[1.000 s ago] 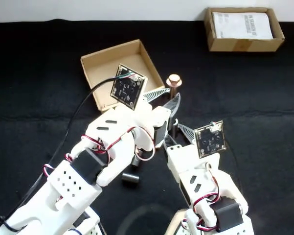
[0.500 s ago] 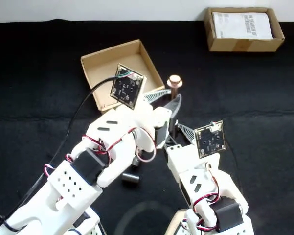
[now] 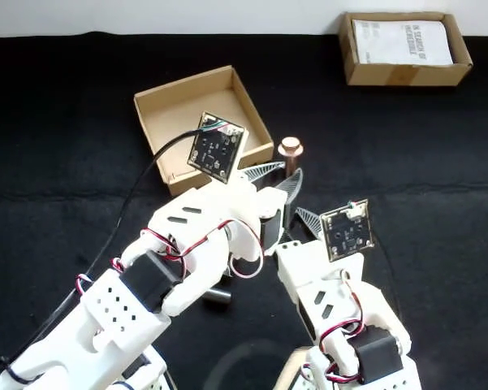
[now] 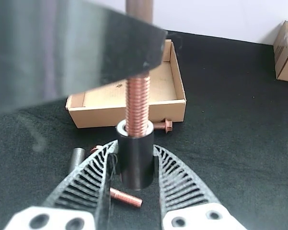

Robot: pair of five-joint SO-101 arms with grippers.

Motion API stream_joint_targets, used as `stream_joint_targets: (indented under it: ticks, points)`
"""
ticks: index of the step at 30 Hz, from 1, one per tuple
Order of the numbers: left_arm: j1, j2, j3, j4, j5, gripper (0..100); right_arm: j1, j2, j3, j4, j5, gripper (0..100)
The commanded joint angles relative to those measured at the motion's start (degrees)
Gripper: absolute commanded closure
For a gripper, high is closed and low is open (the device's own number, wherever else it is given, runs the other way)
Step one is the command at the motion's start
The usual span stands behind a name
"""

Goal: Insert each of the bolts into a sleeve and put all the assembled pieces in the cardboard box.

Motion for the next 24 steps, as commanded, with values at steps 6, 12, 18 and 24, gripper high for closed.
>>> stream_joint_targets:
  ticks: [6, 12, 18, 24]
  points:
    - [-1.5, 0.0, 0.0, -0.3, -0.1, 99, 2.7, -0.2, -0.5, -0.8, -0.4, 99.1]
    - [-2.2, 0.0, 1.5, -0.6, -0.1, 99, 2.4, -0.2, -0.5, -0.8, -0.4, 99.1]
    - [-1.9, -0.3, 6.7, -8.4, 0.3, 99, -0.2, -0.2, -0.4, -0.7, -0.4, 99.1]
    - [-1.9, -0.3, 4.8, -8.1, 0.3, 99, -1.3, -0.2, -0.1, -0.8, -0.4, 99.1]
